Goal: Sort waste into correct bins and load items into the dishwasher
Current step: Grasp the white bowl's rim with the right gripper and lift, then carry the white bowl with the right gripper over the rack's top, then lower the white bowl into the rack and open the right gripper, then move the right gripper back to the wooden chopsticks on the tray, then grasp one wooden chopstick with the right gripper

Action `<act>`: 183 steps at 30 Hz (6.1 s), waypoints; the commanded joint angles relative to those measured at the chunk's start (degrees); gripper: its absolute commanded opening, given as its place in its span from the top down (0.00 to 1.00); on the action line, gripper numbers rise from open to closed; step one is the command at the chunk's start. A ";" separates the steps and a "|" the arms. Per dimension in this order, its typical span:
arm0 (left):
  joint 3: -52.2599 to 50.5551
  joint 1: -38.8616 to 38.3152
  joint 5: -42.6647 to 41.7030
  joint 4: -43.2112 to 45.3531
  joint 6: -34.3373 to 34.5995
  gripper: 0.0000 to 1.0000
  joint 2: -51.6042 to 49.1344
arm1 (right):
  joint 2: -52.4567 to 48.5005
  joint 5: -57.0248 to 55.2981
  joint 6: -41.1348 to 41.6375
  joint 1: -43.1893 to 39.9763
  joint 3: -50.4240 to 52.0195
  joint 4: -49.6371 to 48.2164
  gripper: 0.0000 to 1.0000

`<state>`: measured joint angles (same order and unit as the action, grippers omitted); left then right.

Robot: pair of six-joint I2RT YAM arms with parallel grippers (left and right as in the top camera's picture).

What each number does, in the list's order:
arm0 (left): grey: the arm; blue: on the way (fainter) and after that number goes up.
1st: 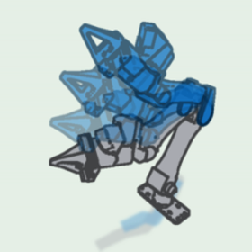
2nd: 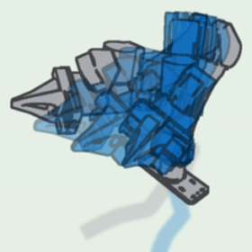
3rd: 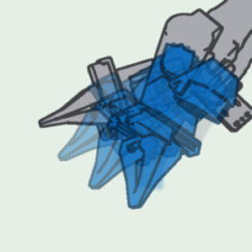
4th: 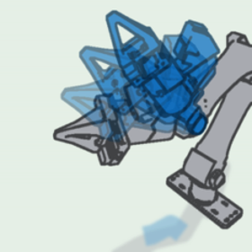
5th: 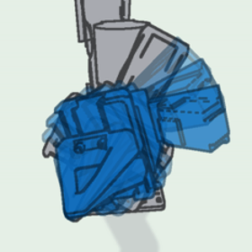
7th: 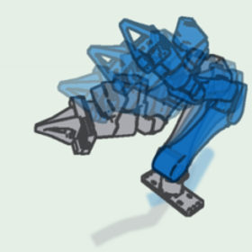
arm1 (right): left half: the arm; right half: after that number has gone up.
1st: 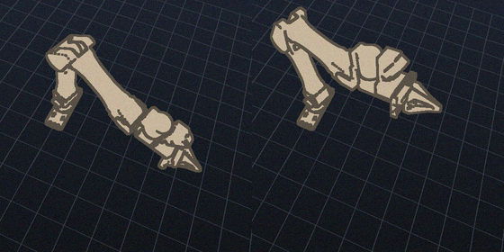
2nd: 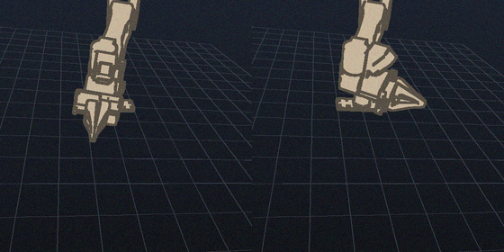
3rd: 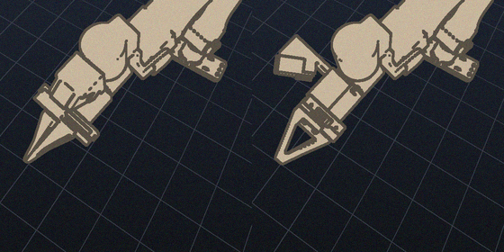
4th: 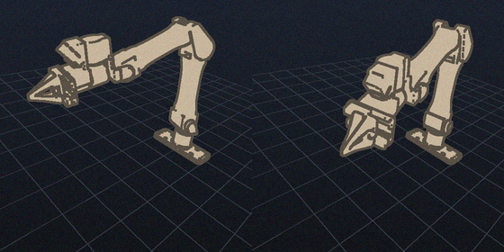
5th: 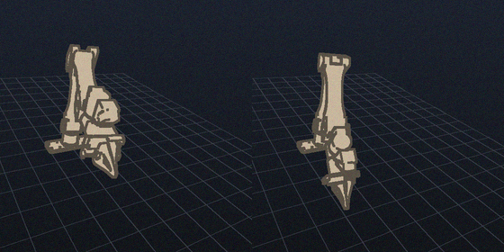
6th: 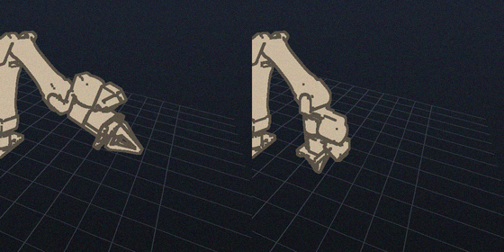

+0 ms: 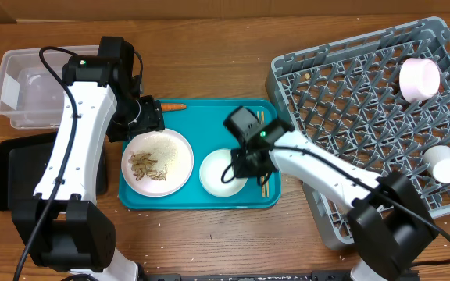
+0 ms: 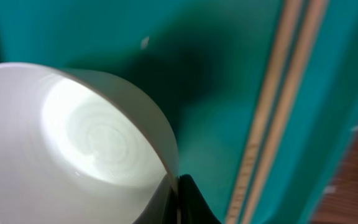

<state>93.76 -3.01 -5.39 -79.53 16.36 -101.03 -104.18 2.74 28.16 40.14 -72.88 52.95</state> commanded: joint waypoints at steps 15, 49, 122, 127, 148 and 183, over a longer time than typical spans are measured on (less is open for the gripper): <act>0.85 -0.39 -0.44 0.55 0.35 0.26 1.40 | 7.56 -67.25 -16.20 -24.50 -22.73 -1.90 0.96; 0.85 -0.39 -0.46 1.16 0.39 0.25 1.40 | -9.70 -62.84 1.22 -33.14 -20.87 12.09 0.96; 0.85 -0.39 -0.46 1.36 0.37 0.22 1.40 | 4.94 10.27 -16.44 -19.19 -1.75 17.79 0.70; 0.85 -0.39 -0.46 0.90 0.37 0.22 1.40 | 4.94 11.10 -16.41 -19.10 -1.75 14.45 0.70; 0.85 -0.39 -0.46 0.70 0.37 0.22 1.40 | 5.53 6.05 -16.15 -19.30 -10.60 16.65 0.62; 0.85 -0.39 -0.46 0.98 0.37 0.21 1.40 | -0.94 6.45 -8.37 -6.78 -3.26 1.73 0.16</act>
<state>93.76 -3.01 -5.37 -78.46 16.36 -101.03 -105.01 12.14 17.65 32.60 -78.13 55.96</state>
